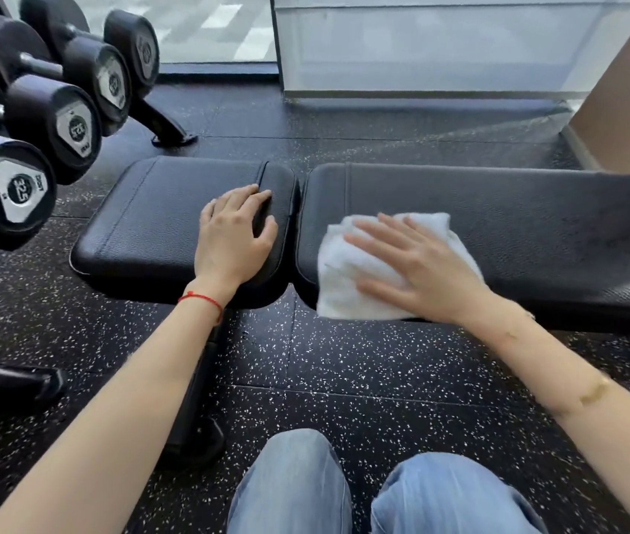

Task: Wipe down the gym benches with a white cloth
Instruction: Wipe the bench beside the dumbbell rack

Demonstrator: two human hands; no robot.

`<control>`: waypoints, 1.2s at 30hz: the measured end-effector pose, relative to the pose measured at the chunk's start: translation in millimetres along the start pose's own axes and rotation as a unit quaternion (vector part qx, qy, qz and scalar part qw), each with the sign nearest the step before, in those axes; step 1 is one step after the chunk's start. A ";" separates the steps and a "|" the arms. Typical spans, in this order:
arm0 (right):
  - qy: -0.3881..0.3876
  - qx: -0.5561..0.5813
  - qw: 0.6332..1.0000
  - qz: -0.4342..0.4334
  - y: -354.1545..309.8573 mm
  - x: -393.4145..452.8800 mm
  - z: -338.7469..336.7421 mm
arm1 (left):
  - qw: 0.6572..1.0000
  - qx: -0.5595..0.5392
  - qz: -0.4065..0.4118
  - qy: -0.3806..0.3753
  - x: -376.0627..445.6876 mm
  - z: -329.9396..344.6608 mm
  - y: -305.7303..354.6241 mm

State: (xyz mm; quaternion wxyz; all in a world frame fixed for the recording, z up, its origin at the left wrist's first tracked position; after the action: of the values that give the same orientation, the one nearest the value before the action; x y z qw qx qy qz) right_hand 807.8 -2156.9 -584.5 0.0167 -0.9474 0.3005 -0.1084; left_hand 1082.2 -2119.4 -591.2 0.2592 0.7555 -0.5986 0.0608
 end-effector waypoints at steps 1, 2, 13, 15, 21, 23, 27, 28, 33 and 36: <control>0.017 -0.034 0.999 -0.008 1.4 -15.5 -0.6 | 1.000 0.001 -0.002 -0.001 0.1 0.0 1.0; 0.029 -0.072 0.997 -0.014 0.7 -24.2 -0.4 | 1.000 0.002 -0.004 -0.002 0.1 0.1 2.2; 0.089 -0.162 0.983 0.000 -10.6 -37.9 20.9 | 1.000 -0.002 0.002 -0.016 0.3 0.5 -3.6; 0.105 -0.131 0.986 0.005 -3.8 -45.9 17.0 | 1.000 0.005 0.001 -0.015 0.3 1.9 -2.2; 0.159 -0.101 0.982 0.023 -46.2 2.0 22.5 | 1.000 0.007 0.001 -0.019 -0.5 0.9 -0.1; 0.169 -0.108 0.980 0.005 -50.1 2.6 26.8 | 1.000 0.003 0.003 -0.015 0.0 -0.2 -2.9; 0.191 -0.162 0.965 -0.082 -16.7 -39.5 29.2 | 1.000 0.001 0.005 -0.016 1.3 0.8 -5.9; 0.181 -0.167 0.965 -0.090 -7.0 -50.0 28.5 | 1.000 0.003 0.004 -0.014 1.3 1.2 -5.5; 0.198 -0.244 0.945 -0.095 -25.3 -24.7 22.5 | 1.000 0.005 -0.004 -0.011 1.1 1.6 -1.6; 0.205 -0.265 0.937 -0.093 -59.9 6.9 29.7 | 1.000 -0.003 -0.003 -0.011 -0.3 -0.3 -2.6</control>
State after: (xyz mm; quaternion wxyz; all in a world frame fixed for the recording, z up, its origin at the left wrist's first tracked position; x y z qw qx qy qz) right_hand 853.5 -2112.8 -606.3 -0.3075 -0.8984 0.2258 -0.2176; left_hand 1084.7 -2118.5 -591.9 0.2547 0.7570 -0.5997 0.0498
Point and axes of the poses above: each hand's wrist, its own x-axis towards the middle knuckle, its own z-axis out of the palm, y = z × x, the point moved 2 cm from there along x, towards the middle knuckle, and after that the axes turned 2 degrees about y, right-handed, at the moved point
